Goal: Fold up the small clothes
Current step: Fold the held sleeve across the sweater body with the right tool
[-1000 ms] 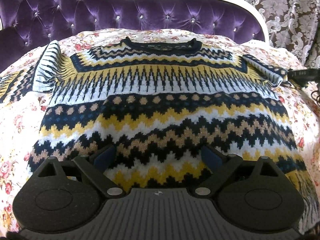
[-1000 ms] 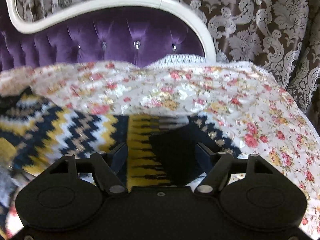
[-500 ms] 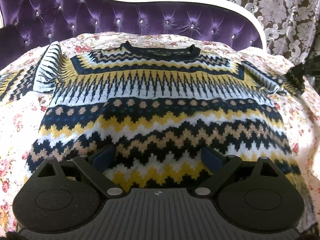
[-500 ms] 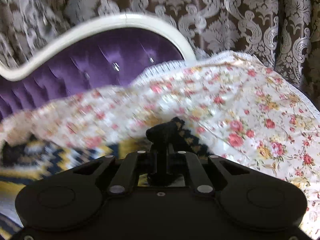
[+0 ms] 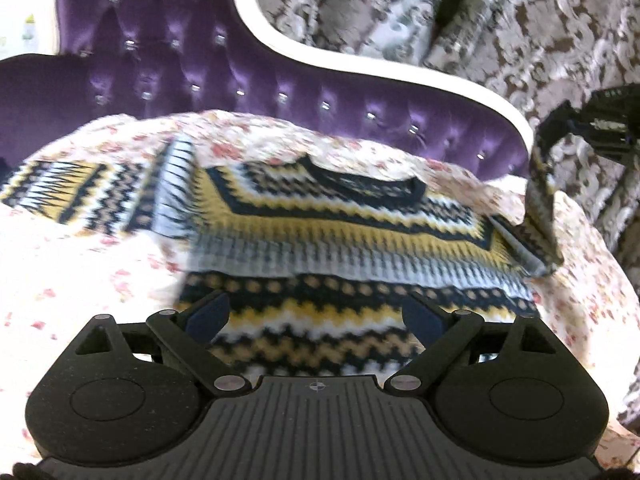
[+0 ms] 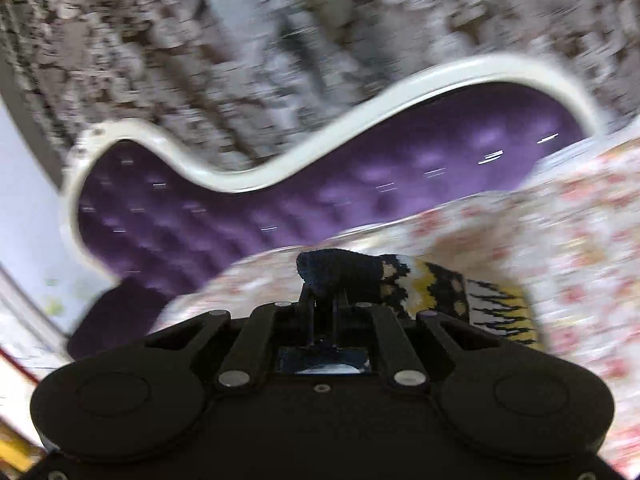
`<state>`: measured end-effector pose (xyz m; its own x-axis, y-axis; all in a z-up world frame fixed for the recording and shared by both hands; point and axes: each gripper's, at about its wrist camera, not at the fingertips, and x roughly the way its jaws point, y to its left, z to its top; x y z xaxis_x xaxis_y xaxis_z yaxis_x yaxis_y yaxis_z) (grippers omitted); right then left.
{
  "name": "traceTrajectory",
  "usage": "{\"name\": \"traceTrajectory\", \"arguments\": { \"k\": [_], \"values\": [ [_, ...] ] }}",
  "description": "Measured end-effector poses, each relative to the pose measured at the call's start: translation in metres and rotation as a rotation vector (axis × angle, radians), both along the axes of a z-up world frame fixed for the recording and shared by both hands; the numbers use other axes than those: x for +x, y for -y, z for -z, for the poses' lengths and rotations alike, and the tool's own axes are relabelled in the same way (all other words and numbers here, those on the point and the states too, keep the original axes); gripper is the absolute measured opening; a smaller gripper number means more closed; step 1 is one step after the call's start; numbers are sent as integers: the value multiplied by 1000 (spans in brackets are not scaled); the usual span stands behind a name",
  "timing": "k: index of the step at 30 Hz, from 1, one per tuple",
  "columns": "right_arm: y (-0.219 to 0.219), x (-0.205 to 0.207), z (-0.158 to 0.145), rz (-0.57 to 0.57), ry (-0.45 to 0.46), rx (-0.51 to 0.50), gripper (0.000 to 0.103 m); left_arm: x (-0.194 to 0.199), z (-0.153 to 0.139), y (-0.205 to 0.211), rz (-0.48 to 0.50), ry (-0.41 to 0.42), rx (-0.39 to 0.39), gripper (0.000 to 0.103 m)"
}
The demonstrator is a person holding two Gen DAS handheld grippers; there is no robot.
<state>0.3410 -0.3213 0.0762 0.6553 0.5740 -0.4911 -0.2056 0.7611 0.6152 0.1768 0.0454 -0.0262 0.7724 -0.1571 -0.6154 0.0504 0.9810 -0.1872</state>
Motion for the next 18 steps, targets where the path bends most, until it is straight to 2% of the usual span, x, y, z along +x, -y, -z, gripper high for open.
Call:
{"name": "traceTrajectory", "arguments": {
  "k": [7,12,18],
  "values": [
    [-104,22,25,-136,-63,141,14,-6,-3,-39,-68,-4,7,93],
    [-168,27,52,-201,-108,188,14,-11,-1,-61,-102,-22,12,93],
    [-218,23,85,-245,-153,191,18,-12,3,-76,-125,-40,20,93]
  ]
}}
